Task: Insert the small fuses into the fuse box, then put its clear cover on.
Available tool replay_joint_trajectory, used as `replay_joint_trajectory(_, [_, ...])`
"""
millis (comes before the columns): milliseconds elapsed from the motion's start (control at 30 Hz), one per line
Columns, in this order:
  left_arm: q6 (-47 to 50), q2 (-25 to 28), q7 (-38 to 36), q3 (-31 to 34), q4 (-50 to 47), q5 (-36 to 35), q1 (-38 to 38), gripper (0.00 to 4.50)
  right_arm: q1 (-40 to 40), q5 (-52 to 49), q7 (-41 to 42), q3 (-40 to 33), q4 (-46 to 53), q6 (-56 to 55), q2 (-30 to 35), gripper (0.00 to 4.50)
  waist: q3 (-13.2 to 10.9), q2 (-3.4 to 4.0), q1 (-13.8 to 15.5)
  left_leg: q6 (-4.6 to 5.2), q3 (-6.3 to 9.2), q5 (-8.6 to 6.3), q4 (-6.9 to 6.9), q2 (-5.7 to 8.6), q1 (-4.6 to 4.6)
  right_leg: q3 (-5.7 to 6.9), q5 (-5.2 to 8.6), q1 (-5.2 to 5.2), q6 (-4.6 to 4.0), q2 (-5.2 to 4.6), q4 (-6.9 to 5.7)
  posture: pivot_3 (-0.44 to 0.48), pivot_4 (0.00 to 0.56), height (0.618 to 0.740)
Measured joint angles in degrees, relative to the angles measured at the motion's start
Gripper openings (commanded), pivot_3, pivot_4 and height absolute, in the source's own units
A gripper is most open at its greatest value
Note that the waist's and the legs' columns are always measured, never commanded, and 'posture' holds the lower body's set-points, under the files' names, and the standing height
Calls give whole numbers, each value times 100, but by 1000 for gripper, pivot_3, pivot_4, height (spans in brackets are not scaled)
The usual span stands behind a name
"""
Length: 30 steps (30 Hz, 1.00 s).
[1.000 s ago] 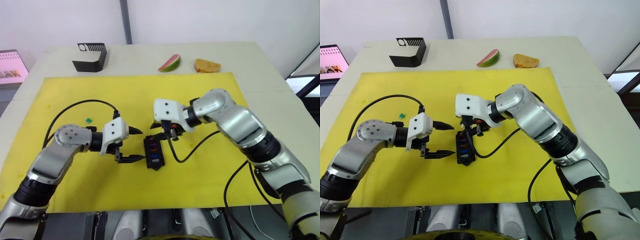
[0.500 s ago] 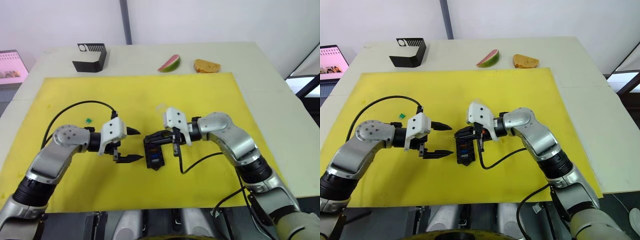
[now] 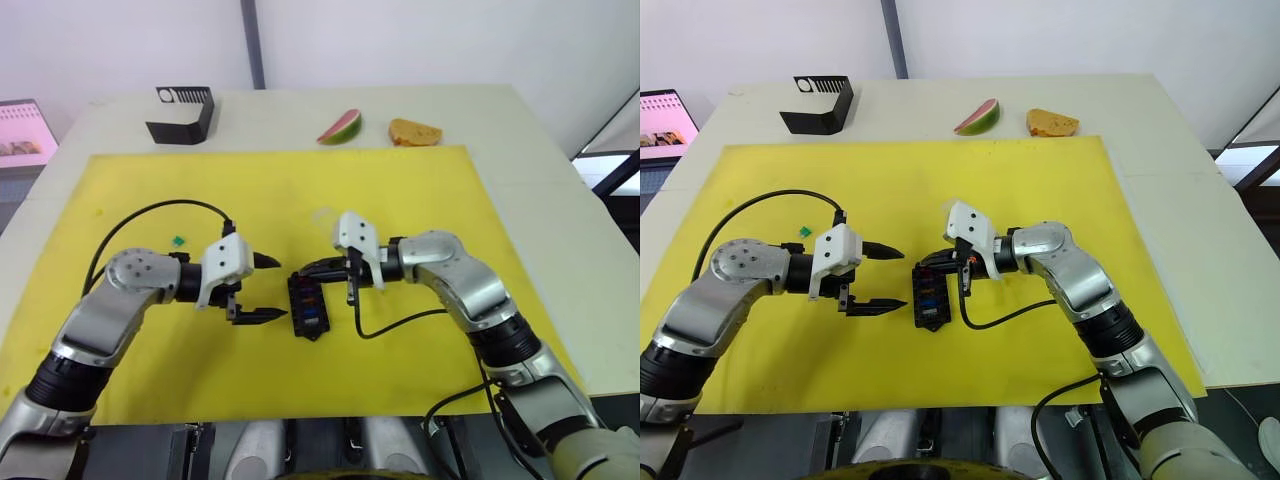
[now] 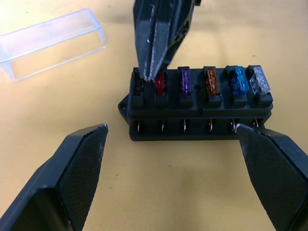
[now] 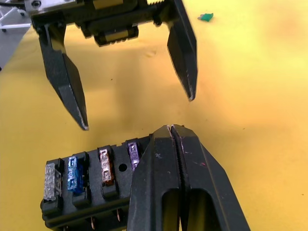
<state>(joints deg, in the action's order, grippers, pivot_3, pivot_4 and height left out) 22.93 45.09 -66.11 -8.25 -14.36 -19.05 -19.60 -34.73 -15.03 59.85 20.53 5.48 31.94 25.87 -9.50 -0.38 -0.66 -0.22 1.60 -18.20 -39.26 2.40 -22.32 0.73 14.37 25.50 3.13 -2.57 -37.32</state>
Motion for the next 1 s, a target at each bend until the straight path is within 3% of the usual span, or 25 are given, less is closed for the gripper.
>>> replay_joint_trajectory(433, [-76,-48,-8,-4,87,85,-113,4500,140,350,-126,158,232,-325,101,44,8,-3,1,6,0,-3,1,0,27,0,0,-24,0,1,0,0,150,740])
replay_joint_trajectory(667, [211,-314,401,485,28,-342,380,4500,343,-182,-453,-658,760,226,150,44,7,-2,5,8,2,-4,0,0,20,-1,0,-19,0,0,1,0,150,740])
replay_joint_trajectory(767, [850,-422,852,1283,-263,-956,996,4500,615,-469,-804,-1499,1130,699,507,912,7,-3,8,27,2,-15,2,-1,18,-1,0,-19,0,-1,3,0,150,740])
replay_joint_trajectory(867, [1547,-502,1382,2337,-384,-1553,1853,4500,1210,-584,-1057,-2401,1230,1043,1088,2347,7,-2,19,33,2,-19,3,-1,18,-1,0,-20,0,-2,7,0,150,740])
replay_joint_trajectory(900, [1684,-550,1526,2634,-382,-1674,2081,4500,1388,-624,-1086,-2587,1278,1107,1203,2977,7,-2,21,34,2,-19,3,-1,19,-1,0,-21,0,-2,6,0,150,740])
replay_joint_trajectory(1000, [1942,-673,1874,3430,-345,-1924,2679,4500,1913,-702,-1125,-3037,1467,1157,1522,4298,7,-2,11,33,2,-19,4,-2,27,-2,0,-26,0,-2,2,0,150,740])
